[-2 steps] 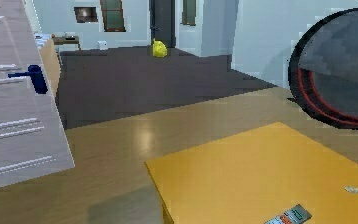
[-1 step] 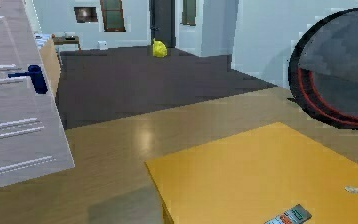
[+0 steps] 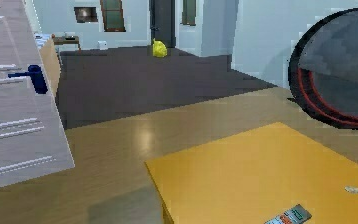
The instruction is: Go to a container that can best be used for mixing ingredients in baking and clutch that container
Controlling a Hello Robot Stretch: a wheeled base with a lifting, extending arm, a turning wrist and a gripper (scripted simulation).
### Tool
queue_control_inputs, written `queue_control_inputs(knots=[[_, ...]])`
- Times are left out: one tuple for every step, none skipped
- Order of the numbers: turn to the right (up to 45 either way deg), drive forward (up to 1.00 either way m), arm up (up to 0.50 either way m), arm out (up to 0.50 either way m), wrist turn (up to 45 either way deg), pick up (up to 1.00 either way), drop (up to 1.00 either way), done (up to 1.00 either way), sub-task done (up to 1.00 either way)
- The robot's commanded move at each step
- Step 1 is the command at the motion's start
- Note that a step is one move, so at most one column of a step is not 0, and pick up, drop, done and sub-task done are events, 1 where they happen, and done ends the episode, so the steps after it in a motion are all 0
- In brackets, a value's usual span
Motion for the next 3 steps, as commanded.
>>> queue_control_inputs(knots=[[0.0,0.00,0.00,0.00,0.0,1.00,0.00,0.00,0.00],[0.0,0.00,0.10,0.00,0.0,0.00,0.00,0.00,0.00],[0.0,0.00,0.00,0.00,0.0,0.00,0.00,1.00,0.00]])
